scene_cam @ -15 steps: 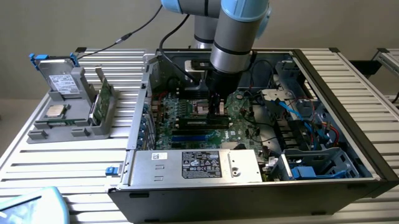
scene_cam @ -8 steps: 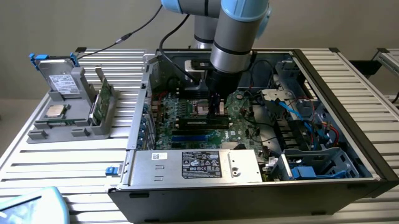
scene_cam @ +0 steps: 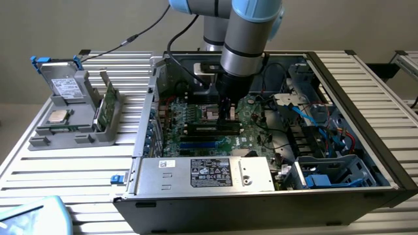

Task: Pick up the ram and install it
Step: 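Insert the ram into the slot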

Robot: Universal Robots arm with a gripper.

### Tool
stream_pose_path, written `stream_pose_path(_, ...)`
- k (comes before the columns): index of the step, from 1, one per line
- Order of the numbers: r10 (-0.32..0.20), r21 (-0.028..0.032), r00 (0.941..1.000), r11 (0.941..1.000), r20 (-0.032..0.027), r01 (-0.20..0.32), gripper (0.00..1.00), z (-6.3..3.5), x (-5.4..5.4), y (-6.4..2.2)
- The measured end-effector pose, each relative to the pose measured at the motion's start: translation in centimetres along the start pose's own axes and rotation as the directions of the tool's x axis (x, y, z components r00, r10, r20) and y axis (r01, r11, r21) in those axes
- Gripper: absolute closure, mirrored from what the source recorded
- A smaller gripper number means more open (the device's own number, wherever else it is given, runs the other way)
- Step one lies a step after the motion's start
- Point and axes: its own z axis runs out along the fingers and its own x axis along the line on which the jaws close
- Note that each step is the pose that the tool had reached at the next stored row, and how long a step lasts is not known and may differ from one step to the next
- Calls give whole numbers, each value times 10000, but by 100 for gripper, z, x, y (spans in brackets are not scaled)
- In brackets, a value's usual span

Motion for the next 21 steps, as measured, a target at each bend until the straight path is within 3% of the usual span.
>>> stream_pose_path(21, -1, -1, 10000, 10000, -3, 1, 86, 17, -1, -10)
